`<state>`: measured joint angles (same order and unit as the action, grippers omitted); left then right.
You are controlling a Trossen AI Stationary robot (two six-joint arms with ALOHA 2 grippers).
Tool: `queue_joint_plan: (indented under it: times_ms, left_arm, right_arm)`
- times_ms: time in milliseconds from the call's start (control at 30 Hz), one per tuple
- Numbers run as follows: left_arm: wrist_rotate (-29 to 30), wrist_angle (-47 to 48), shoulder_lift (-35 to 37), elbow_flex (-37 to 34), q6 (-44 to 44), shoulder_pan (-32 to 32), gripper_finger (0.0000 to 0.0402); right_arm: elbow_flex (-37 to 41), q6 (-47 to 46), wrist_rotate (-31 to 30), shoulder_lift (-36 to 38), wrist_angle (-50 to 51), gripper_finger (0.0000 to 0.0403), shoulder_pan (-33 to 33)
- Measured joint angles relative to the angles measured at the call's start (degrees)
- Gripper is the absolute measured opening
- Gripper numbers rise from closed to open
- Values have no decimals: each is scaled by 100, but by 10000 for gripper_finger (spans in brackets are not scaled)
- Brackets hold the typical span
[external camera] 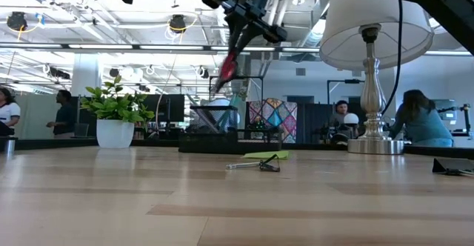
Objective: Pick and place office supplies into organizer
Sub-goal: Put the black scissor into the black desk organizer
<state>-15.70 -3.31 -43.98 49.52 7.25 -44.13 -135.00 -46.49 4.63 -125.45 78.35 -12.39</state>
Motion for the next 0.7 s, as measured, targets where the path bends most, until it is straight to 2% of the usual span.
queue_joint_plan:
  times_ms: [167, 333, 533, 700]
  left_arm:
    - [0, 0, 1, 0, 7, 1, 107]
    - [2, 0, 1, 0, 24, 0, 107]
    - [3, 0, 0, 0, 24, 0, 107]
    - [4, 0, -1, 0, 26, -1, 107]
  right_arm:
    - [0, -103, 211, 0, 616, 26, -100]
    - [0, -198, 286, 0, 577, 26, -165]
    - [-4, -405, 886, -37, 561, 27, -340]
    - [-2, -415, 863, -52, 451, 37, -405]
